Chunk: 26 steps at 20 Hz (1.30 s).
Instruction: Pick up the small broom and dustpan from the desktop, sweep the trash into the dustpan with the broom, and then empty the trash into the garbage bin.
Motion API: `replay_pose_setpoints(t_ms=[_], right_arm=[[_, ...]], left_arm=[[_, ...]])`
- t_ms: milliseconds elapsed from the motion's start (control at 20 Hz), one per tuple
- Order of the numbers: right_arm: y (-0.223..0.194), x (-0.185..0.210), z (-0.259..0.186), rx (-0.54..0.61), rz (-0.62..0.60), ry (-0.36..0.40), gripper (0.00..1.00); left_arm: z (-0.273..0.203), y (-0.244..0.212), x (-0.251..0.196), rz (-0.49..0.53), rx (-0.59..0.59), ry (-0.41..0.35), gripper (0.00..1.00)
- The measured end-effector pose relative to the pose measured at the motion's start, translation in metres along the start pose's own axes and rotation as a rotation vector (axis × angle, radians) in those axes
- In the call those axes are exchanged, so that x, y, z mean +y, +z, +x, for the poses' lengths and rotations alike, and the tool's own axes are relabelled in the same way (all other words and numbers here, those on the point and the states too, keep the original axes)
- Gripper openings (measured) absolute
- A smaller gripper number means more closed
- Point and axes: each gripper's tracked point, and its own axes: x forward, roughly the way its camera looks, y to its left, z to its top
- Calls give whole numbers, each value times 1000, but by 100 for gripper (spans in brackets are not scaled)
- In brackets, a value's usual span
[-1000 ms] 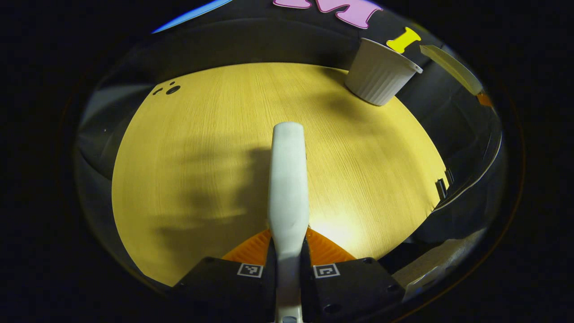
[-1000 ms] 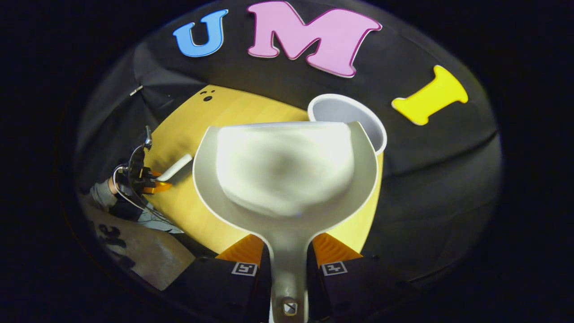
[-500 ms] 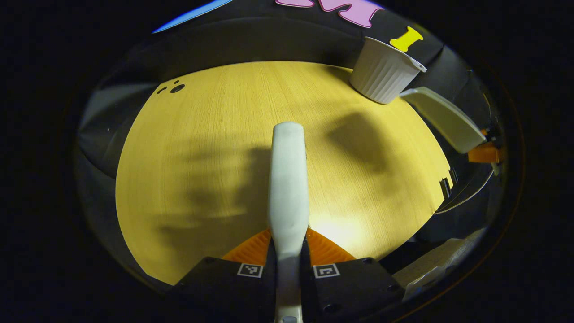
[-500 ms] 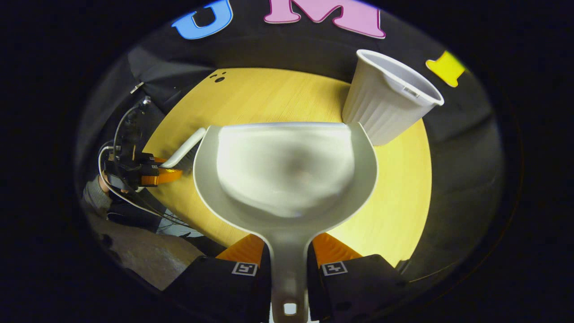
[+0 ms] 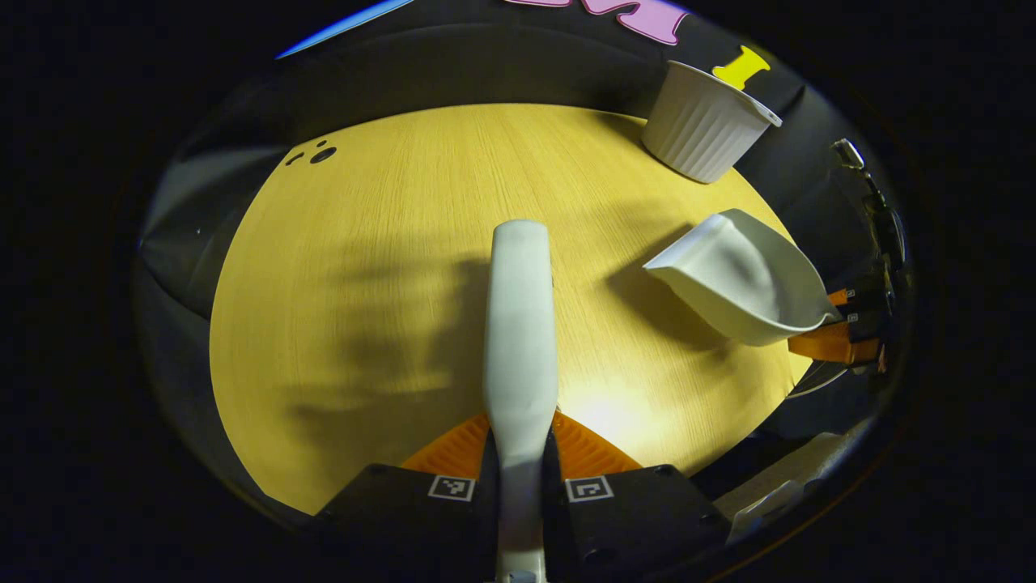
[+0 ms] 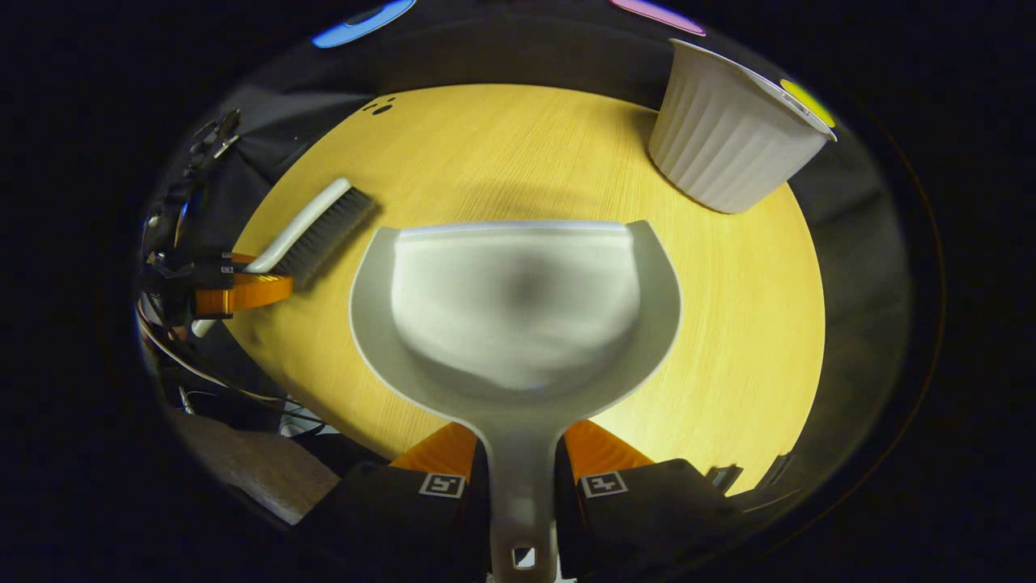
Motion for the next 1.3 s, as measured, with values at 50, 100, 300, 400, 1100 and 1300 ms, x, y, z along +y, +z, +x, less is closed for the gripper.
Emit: replay_pose_setpoints(t_ms=[50, 100, 300, 400, 1100, 1300], right_arm=[[-2, 2, 2, 6, 8, 3, 37], [-3, 0, 3, 7, 19, 4, 41], [-8, 1, 7, 8, 58, -11, 41], [-7, 1, 9, 5, 67, -26, 37], [-21, 4, 6, 14, 96, -12, 43], [-20, 3, -12, -11, 108, 0, 43]], left_arm=[[0, -1, 1, 2, 4, 5, 27], [0, -2, 1, 4, 11, 12, 27], [0, -10, 6, 6, 49, 60, 27], [1, -14, 7, 3, 62, 73, 27], [4, -27, 19, 59, 74, 166, 36], [-13, -23, 20, 55, 47, 175, 31]])
